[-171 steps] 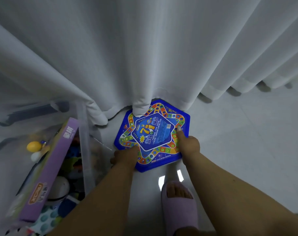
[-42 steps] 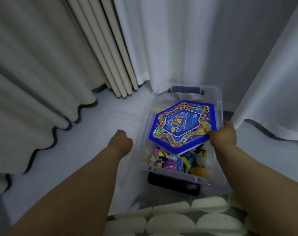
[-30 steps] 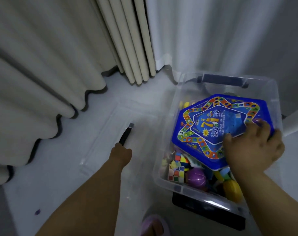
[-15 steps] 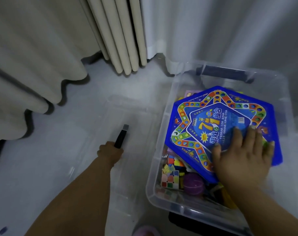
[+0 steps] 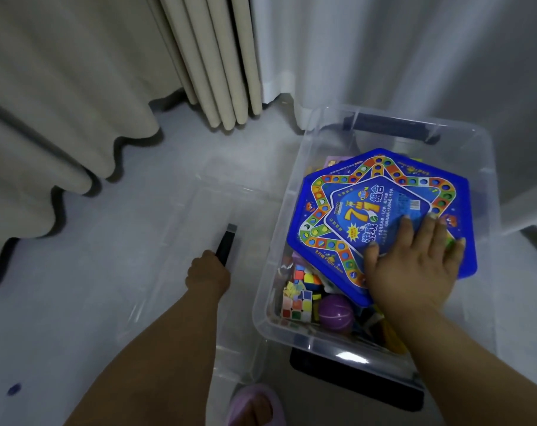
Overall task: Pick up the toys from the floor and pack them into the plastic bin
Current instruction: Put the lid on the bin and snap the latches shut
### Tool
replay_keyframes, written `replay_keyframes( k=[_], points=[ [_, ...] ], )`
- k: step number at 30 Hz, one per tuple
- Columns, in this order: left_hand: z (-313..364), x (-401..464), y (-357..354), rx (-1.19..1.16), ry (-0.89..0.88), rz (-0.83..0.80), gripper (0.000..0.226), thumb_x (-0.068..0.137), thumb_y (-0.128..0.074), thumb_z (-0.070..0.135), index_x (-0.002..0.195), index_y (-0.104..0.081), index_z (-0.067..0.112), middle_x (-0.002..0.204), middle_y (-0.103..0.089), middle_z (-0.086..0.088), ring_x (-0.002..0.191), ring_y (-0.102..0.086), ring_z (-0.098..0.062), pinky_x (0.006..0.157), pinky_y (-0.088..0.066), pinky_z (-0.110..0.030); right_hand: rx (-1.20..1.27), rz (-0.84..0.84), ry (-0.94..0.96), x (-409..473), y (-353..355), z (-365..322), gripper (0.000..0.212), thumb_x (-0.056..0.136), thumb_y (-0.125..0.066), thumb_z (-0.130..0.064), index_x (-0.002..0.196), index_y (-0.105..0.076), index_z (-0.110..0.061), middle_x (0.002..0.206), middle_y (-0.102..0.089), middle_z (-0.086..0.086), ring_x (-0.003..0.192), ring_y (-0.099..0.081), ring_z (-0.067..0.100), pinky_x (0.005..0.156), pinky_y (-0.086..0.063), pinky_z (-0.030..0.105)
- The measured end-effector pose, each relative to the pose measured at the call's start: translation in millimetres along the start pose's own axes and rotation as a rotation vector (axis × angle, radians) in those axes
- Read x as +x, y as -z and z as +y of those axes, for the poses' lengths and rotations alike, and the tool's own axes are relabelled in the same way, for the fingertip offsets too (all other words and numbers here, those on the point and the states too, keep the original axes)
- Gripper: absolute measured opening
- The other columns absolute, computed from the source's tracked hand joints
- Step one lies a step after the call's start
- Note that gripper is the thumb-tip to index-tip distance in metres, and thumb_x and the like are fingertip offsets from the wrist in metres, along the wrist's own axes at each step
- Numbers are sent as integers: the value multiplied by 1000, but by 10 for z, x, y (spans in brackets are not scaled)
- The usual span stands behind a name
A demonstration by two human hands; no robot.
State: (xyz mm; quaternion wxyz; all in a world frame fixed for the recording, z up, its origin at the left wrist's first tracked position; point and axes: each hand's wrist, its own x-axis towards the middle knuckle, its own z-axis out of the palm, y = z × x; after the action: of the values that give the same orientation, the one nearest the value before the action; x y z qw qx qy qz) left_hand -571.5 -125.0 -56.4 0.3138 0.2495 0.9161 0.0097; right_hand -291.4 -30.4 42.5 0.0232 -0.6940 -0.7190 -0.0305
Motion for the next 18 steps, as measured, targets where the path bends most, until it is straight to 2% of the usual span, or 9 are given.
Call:
replay_keyframes(
  k=[3,7,12,14,15,17,18],
  points=[
    [87,-33,187,58,-45,109,32,90,-58,18,117,-54,1,115,-59,-22,99,-60,-34,84,-54,-44,13,-32,9,3,7,1,71,82,-36,-47,137,-43,-3,145,-36,28,137,-29,42,114,-13,56],
    [389,-71,955,82,-127,331,39,91,-58,25,116,-54,-4,115,-57,-27,102,-58,-40,86,-50,-44,49,-75,29,5,19,37,71,81,-35,-47,137,-45,-4,146,-36,26,138,-29,41,114,-12,55],
    [865,-391,2113,-57,-339,567,31,89,-58,16,113,-58,-3,108,-62,-30,97,-60,-43,84,-48,-42,271,-167,48,22,199,132,84,78,-9,-55,141,-38,-9,152,-31,16,144,-20,30,118,-2,46],
    [1137,-703,2402,-144,-428,559,33,90,-59,19,115,-57,-4,111,-61,-27,98,-60,-40,79,-46,-36,469,-174,9,28,290,184,73,85,-18,-53,141,-38,-9,148,-38,13,141,-26,28,118,-7,43],
    [1272,-863,2473,-176,-466,527,34,91,-60,21,114,-57,-4,111,-61,-26,98,-59,-37,76,-43,-33,619,-184,-42,37,357,207,64,92,-25,-49,140,-38,-10,145,-42,11,138,-31,28,117,-14,41],
    [1562,-1180,2437,-232,-543,431,34,90,-62,24,108,-60,-4,108,-62,-23,92,-58,-31,76,-43,-32,938,-182,-184,86,536,299,46,99,-33,-40,136,-41,-12,132,-52,7,125,-45,28,100,-35,36],
    [1687,-1329,2332,-251,-572,371,32,89,-63,25,105,-61,-3,106,-64,-21,91,-59,-29,79,-47,-33,1044,-177,-249,125,603,353,41,101,-33,-37,132,-43,-12,121,-55,4,115,-50,26,89,-37,31]
  ],
)
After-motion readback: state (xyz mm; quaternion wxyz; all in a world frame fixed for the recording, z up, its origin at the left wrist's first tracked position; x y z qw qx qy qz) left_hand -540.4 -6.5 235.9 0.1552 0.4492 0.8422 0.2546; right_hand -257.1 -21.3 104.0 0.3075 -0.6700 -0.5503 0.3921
